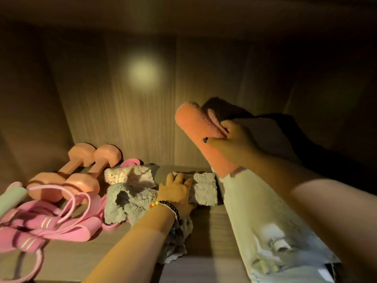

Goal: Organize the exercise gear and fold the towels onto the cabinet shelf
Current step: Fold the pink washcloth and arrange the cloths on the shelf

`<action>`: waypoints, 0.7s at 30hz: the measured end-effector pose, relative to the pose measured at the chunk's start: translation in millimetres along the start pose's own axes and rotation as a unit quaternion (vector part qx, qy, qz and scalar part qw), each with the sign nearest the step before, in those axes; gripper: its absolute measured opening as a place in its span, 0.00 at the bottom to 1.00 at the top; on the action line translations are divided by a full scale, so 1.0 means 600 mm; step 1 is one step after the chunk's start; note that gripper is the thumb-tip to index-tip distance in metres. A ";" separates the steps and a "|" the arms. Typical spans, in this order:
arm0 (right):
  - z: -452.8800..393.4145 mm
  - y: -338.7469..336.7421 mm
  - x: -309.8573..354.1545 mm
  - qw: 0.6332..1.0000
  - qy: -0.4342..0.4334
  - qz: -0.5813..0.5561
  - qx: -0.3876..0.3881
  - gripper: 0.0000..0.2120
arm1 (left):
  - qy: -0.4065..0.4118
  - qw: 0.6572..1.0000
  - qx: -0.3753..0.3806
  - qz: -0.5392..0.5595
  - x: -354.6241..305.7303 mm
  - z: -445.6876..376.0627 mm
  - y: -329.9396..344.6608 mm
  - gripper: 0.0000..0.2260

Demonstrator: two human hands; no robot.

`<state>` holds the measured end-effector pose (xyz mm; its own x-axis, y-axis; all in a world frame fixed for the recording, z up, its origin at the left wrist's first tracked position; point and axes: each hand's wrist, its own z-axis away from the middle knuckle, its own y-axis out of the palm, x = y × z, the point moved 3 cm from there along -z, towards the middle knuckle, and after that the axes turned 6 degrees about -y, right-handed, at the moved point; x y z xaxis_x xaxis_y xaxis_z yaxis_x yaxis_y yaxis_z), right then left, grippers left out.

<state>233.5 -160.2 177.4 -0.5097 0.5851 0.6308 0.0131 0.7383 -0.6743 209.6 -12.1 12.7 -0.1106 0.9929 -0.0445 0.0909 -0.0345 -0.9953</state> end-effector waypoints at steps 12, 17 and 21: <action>-0.075 0.201 -0.054 0.937 0.045 0.305 0.164 0.25 | 0.066 0.986 0.035 0.151 0.039 0.050 -0.012 0.42; -0.087 0.220 -0.082 0.922 0.016 0.352 0.160 0.25 | 0.095 0.987 0.015 0.126 0.055 0.052 -0.016 0.31; -0.096 0.235 -0.094 0.923 -0.047 0.354 0.140 0.16 | 0.087 0.991 0.002 0.104 0.057 0.048 -0.016 0.32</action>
<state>313.6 -69.9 68.5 -0.5310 0.8467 -0.0335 0.1546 0.0580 -0.9863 176.3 18.7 18.2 0.0832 0.9687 -0.2339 0.0892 -0.2410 -0.9664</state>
